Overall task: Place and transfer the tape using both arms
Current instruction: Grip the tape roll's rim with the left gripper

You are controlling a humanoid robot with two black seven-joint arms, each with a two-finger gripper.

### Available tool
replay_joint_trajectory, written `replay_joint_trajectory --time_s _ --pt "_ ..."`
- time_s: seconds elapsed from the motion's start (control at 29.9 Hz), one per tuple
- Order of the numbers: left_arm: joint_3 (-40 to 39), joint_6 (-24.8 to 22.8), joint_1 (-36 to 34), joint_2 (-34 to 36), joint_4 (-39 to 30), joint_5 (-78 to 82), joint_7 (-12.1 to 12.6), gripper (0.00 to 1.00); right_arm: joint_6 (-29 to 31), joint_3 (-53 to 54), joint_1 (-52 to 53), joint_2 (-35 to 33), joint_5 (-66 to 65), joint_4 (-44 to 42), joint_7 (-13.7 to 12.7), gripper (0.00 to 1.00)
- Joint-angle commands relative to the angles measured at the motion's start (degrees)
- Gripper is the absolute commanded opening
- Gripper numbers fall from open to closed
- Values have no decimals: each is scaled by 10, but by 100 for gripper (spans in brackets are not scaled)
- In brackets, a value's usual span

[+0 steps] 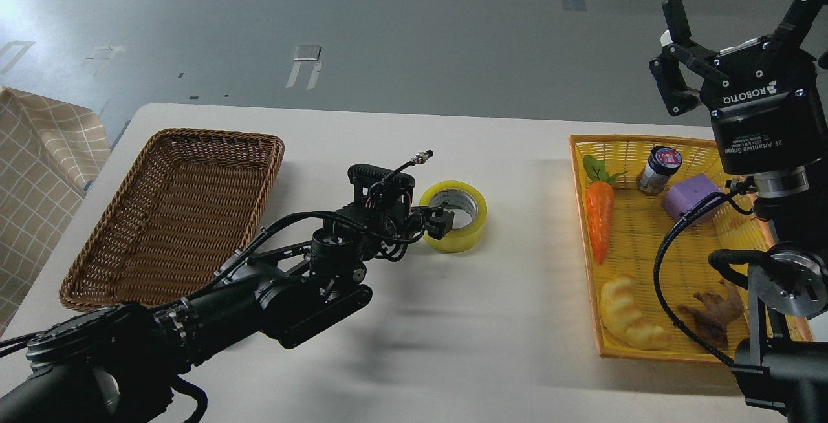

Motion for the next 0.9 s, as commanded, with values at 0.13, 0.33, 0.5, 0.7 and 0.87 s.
replay_joint_trajectory --time_s 0.13,0.33,0.5,0.7,0.87 --pt "-1 -18 -1 0 0 -2 0 24 0 0 -7 1 -1 0 1 100" --pt "-1 -18 -2 0 0 -2 0 21 0 0 -8 0 -1 -1 1 100" --pt "-1 -21 -3 -1 -2 -6 0 15 0 -1 -12 1 -1 -2 1 100" --pt "-3 -47 -4 -2 -9 -11 0 0 0 -1 -15 1 -1 -2 1 100" --pt "-6 -47 -13 -1 -13 -26 0 0 0 -1 -16 1 -1 -2 1 100"
